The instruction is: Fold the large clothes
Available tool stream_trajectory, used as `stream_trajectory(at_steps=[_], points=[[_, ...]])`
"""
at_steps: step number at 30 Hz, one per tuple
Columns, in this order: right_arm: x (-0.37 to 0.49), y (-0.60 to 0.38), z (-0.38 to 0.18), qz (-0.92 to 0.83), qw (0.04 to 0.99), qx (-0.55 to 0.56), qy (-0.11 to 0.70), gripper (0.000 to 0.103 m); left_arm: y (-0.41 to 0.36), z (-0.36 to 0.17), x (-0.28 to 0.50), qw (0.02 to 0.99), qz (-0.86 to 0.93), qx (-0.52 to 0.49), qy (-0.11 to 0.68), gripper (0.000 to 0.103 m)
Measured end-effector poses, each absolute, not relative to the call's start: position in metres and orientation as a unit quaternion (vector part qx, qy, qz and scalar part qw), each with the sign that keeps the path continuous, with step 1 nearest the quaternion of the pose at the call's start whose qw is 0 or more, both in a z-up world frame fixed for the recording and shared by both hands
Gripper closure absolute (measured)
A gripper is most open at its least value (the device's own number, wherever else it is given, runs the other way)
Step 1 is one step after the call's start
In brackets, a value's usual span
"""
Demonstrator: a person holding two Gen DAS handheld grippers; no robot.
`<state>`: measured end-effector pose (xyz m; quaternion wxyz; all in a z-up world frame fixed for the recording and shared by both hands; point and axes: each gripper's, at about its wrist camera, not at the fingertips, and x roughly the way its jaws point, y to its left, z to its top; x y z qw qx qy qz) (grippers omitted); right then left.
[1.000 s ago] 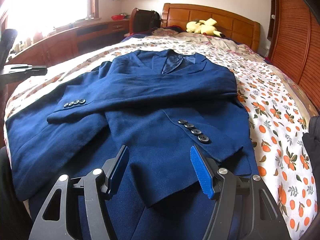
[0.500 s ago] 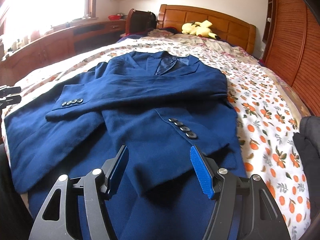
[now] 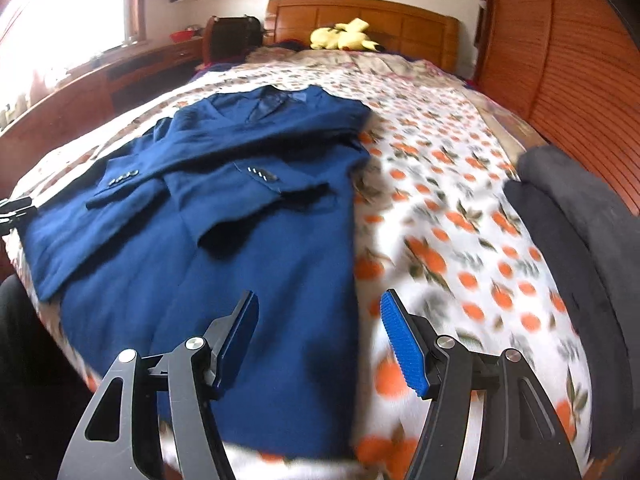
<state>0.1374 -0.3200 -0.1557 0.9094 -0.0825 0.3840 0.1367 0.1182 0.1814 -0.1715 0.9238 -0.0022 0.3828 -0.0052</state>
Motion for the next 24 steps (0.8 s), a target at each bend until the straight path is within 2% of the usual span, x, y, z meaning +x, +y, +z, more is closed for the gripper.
stream_trajectory(at_steps=[4, 6, 8, 11, 16, 21, 24], points=[[0.126, -0.328, -0.165, 0.135, 0.902, -0.078, 0.402, 0.050, 0.186, -0.176, 0.115, 0.922, -0.008, -0.009, 0.387, 0.018], [0.125, -0.328, -0.171, 0.126, 0.899, -0.079, 0.412, 0.060, 0.187, -0.179, 0.114, 0.921, -0.010, -0.009, 0.390, 0.018], [0.123, -0.327, -0.175, 0.135, 0.895, -0.077, 0.418, 0.076, 0.190, -0.182, 0.113, 0.919, -0.011, -0.011, 0.395, 0.018], [0.119, -0.322, -0.172, 0.144, 0.897, -0.082, 0.409, 0.084, 0.192, -0.186, 0.111, 0.916, -0.014, -0.012, 0.401, 0.018], [0.117, -0.313, -0.163, 0.161, 0.899, -0.072, 0.401, 0.084, 0.200, -0.188, 0.106, 0.915, -0.019, -0.028, 0.401, 0.018], [0.122, -0.313, -0.170, 0.154, 0.894, -0.071, 0.416, 0.081, 0.203, -0.186, 0.098, 0.918, -0.025, -0.036, 0.395, 0.046], [0.124, -0.315, -0.174, 0.148, 0.891, -0.068, 0.424, 0.072, 0.202, -0.185, 0.093, 0.919, -0.031, -0.041, 0.391, 0.056]])
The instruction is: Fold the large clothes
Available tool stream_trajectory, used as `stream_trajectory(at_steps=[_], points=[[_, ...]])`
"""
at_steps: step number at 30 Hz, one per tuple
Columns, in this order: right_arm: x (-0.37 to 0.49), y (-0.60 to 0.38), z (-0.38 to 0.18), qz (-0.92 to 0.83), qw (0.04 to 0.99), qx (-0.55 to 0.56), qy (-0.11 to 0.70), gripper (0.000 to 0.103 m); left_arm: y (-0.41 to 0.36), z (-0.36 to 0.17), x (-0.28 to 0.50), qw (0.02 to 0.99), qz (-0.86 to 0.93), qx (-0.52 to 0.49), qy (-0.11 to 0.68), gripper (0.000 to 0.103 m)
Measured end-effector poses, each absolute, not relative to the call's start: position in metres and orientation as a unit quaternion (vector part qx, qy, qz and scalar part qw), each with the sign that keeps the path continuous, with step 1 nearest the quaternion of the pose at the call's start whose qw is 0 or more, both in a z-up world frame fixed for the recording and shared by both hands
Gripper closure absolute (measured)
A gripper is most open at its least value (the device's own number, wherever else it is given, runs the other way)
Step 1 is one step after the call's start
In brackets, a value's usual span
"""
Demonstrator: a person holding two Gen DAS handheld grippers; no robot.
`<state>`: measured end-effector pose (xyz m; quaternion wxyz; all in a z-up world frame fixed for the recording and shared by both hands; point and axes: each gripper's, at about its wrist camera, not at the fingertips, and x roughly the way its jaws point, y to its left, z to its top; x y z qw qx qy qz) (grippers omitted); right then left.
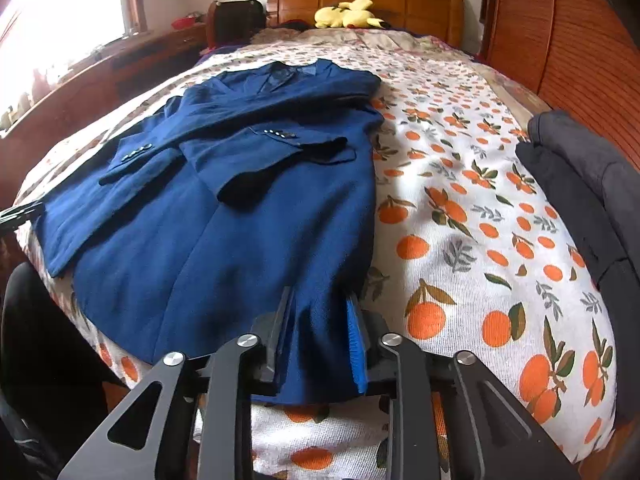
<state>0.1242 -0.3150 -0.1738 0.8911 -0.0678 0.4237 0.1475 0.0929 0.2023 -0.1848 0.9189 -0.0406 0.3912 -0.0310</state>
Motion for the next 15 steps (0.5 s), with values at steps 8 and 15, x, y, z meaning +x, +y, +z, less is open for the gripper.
stream_trajectory(at_steps=[8, 15], points=[[0.1275, -0.3142, -0.1834, 0.141, 0.886, -0.071, 0.436, 0.064, 0.1958, -0.1852, 0.0870, 0.918, -0.030, -0.032, 0.394, 0.060], [0.1252, -0.3148, -0.1785, 0.169, 0.886, -0.061, 0.427, 0.095, 0.1945, -0.1854, 0.0882, 0.918, -0.024, -0.030, 0.395, 0.060]])
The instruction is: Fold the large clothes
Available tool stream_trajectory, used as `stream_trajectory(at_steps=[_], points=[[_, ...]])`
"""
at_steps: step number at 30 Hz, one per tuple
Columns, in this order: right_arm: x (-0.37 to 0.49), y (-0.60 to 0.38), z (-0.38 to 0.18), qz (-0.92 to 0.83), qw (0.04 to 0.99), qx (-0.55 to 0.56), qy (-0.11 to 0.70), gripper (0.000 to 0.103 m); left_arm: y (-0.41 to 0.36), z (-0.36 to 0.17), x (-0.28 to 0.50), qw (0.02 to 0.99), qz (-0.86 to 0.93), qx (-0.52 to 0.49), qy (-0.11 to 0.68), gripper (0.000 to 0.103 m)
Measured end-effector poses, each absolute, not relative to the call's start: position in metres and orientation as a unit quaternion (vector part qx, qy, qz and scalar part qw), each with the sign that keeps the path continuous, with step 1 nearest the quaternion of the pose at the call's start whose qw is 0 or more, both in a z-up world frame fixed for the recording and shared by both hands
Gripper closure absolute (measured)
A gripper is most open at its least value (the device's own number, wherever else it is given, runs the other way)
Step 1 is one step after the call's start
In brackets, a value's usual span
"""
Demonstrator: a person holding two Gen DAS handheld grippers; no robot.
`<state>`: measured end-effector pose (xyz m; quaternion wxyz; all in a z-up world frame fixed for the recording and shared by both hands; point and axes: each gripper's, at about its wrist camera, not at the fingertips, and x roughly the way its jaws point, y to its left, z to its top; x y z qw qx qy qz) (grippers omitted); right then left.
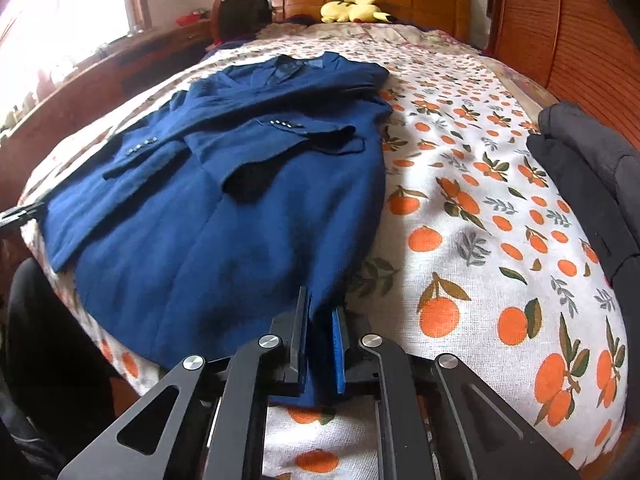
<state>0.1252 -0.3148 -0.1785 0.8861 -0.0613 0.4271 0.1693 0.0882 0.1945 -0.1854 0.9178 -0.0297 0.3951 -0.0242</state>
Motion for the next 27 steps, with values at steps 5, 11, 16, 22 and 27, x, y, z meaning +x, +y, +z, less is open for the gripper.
stream_trajectory(at_steps=[5, 11, 16, 22, 27], points=[[0.124, -0.313, -0.178, 0.172, 0.887, -0.066, 0.424, 0.095, 0.194, -0.186, 0.088, 0.918, -0.023, -0.028, 0.395, 0.060], [0.122, -0.311, -0.172, 0.176, 0.891, -0.066, 0.414, 0.097, 0.194, -0.186, 0.090, 0.917, -0.029, -0.032, 0.397, 0.069], [0.124, -0.305, -0.143, 0.180, 0.903, -0.068, 0.385, 0.098, 0.188, -0.172, 0.092, 0.917, -0.045, -0.031, 0.395, 0.099], [0.135, -0.297, -0.092, 0.179, 0.922, -0.070, 0.335, 0.099, 0.172, -0.100, 0.089, 0.945, -0.062, -0.021, 0.320, 0.100], [0.143, -0.290, -0.034, 0.170, 0.942, -0.068, 0.280, 0.100, 0.168, -0.024, 0.095, 0.965, -0.061, -0.030, 0.253, 0.100]])
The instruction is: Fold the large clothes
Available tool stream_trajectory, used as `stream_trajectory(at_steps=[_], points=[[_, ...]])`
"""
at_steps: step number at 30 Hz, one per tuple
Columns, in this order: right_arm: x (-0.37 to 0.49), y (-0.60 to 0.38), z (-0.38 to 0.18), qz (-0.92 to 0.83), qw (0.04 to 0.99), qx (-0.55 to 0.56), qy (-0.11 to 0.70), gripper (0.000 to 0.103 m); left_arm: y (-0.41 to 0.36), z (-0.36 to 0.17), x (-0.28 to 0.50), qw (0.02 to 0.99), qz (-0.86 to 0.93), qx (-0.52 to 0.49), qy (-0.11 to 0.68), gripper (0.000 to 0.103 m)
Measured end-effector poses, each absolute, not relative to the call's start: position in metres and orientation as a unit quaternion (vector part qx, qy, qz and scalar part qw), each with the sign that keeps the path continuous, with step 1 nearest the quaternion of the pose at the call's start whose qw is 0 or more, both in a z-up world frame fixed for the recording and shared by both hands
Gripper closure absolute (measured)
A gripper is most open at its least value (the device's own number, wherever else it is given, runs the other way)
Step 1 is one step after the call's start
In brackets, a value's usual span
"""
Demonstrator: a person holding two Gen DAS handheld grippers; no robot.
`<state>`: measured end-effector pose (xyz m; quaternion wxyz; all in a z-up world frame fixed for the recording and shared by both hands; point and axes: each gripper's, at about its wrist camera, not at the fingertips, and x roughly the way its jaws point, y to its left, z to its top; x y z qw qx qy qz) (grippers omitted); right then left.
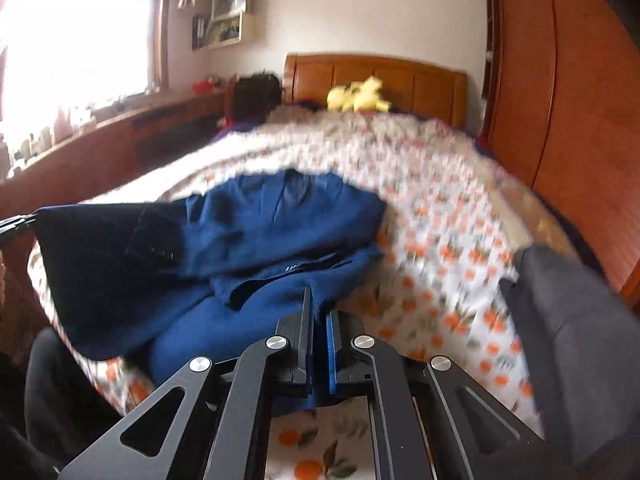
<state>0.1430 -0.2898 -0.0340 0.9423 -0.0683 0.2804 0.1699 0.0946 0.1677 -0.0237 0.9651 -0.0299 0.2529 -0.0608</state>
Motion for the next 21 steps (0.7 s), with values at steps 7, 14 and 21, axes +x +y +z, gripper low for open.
stream_trajectory(at_steps=[7, 14, 21], points=[[0.140, -0.291, 0.057, 0.153, 0.965, -0.064, 0.202, 0.100, 0.156, 0.081, 0.096, 0.984, -0.053, -0.022, 0.170, 0.100], [0.098, -0.295, 0.136, 0.150, 0.976, -0.089, 0.133, 0.100, 0.141, 0.166, 0.072, 0.992, -0.058, -0.020, 0.107, 0.100], [0.065, -0.323, 0.174, 0.136, 0.982, -0.089, 0.092, 0.100, 0.121, 0.207, 0.048, 0.996, -0.051, -0.002, 0.076, 0.100]])
